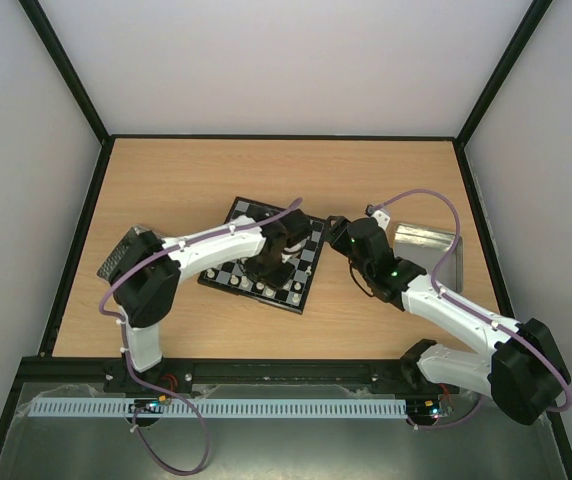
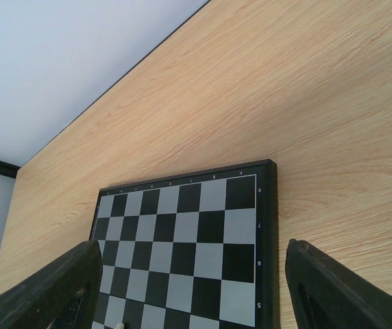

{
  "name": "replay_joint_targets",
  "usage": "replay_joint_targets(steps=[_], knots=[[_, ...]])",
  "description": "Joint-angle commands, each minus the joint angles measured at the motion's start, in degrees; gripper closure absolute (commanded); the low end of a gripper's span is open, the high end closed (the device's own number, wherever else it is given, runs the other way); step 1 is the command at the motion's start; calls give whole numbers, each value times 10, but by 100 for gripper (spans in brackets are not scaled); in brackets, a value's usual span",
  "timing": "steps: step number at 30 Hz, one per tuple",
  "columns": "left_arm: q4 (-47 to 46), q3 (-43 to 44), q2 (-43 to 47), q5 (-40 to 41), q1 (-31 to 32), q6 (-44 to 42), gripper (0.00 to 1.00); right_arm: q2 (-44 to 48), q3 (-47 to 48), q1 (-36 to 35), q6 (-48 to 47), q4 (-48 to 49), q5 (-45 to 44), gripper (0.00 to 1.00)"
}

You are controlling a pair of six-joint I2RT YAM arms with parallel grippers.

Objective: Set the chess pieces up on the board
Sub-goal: Adjust the chess piece on the chessboard.

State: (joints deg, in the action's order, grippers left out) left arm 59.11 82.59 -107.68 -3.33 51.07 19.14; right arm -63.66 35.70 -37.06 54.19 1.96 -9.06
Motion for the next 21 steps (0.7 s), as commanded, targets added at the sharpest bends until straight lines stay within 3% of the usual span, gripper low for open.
replay_joint_targets(steps=[1,11,21], knots=[[21,16,30,19,-15,15,70,12,-5,3,4,6,-17,28],[11,-3,28,43,-36,19,62,11,-5,3,2,6,-15,28],[-9,-36,12,31,-40,12,68,11,-7,3,1,4,-16,28]])
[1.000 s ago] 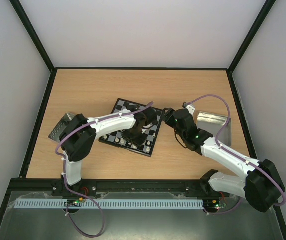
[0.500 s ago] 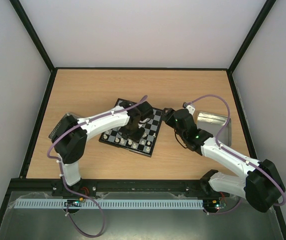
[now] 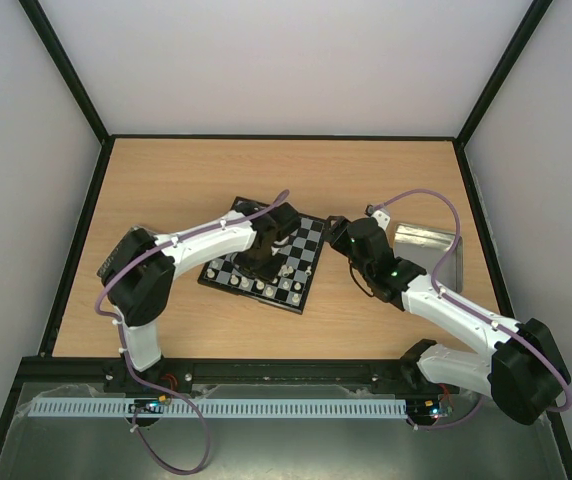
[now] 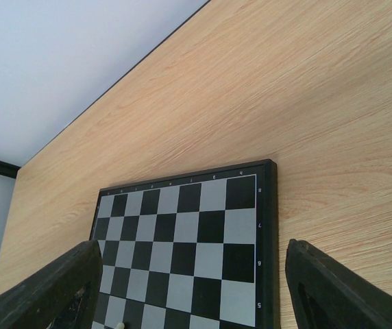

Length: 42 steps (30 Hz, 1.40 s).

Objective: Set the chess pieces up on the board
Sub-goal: Adjust the chess piece on the chessboard.

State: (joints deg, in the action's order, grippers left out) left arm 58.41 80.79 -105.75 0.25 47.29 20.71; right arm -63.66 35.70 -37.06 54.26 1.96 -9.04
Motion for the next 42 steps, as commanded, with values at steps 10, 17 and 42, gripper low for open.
replay_joint_targets(steps=[10,17,42], knots=[[-11,-39,-10,-10,-3,-6,84,9,-8,3,1,5,-15,28],[1,-48,2,-8,-1,-4,90,6,-10,3,4,10,-13,28],[26,-28,15,-6,16,-3,93,1,-14,3,6,16,-6,28]])
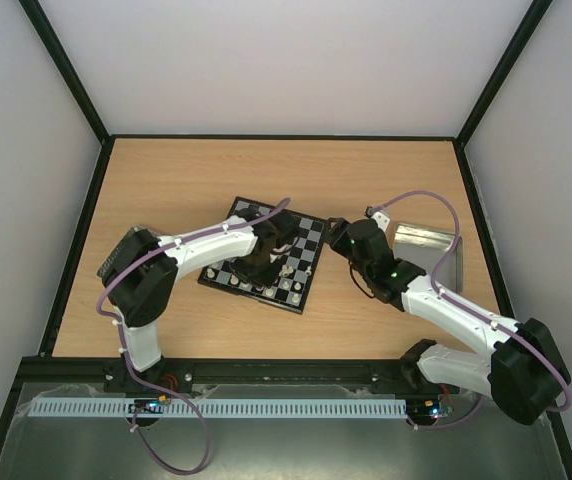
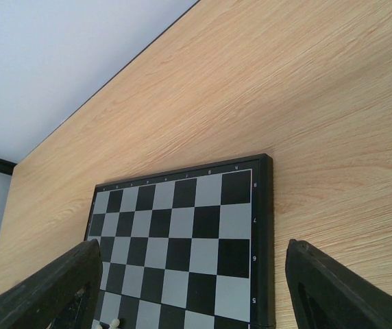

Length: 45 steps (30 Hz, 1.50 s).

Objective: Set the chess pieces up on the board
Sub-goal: Adjust the chess piece on the chessboard.

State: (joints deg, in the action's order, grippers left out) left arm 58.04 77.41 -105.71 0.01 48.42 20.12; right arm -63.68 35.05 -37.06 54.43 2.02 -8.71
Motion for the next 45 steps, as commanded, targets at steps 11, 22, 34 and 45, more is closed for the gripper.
replay_joint_targets(steps=[11,22,34,45], knots=[[29,4,12,5,4,5,93,7,-10,3,5,12,-10,28],[35,5,15,12,5,4,89,0,-10,3,6,18,-4,28],[15,15,9,-2,3,2,73,4,-9,3,3,14,-8,28],[3,8,7,-3,1,2,88,4,-8,3,3,13,-8,28]])
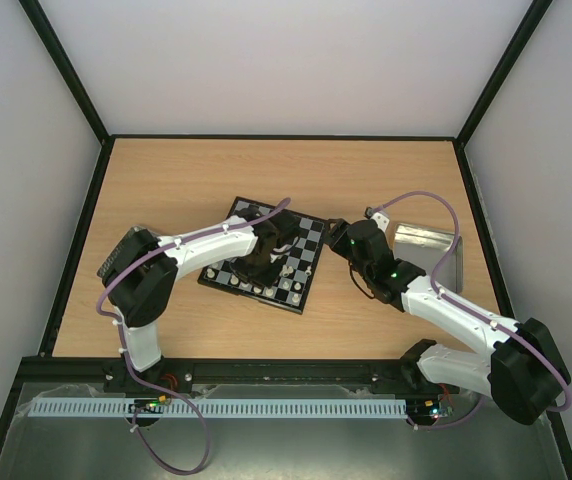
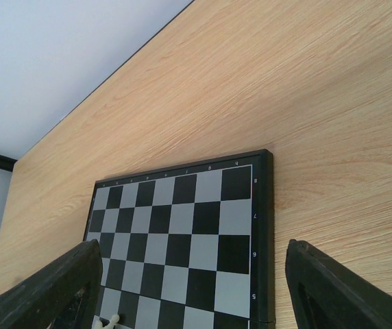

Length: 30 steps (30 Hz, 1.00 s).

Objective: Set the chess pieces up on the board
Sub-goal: Adjust the chess piece on the chessboard.

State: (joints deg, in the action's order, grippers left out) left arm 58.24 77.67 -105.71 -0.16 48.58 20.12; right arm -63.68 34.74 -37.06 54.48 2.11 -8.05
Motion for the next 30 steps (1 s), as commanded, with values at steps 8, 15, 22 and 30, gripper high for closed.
replay_joint_targets(steps=[8,15,22,30], knots=[[0,4,6,-1,-1,3,82,4,-6,3,2,12,-15,28],[-4,26,25,-4,-6,9,63,6,-2,3,-2,4,-10,28],[-49,27,100,1,-38,27,55,-14,27,3,-44,-27,47,28],[-208,-96,286,70,-130,46,50,-107,111,0,-126,-99,162,40]])
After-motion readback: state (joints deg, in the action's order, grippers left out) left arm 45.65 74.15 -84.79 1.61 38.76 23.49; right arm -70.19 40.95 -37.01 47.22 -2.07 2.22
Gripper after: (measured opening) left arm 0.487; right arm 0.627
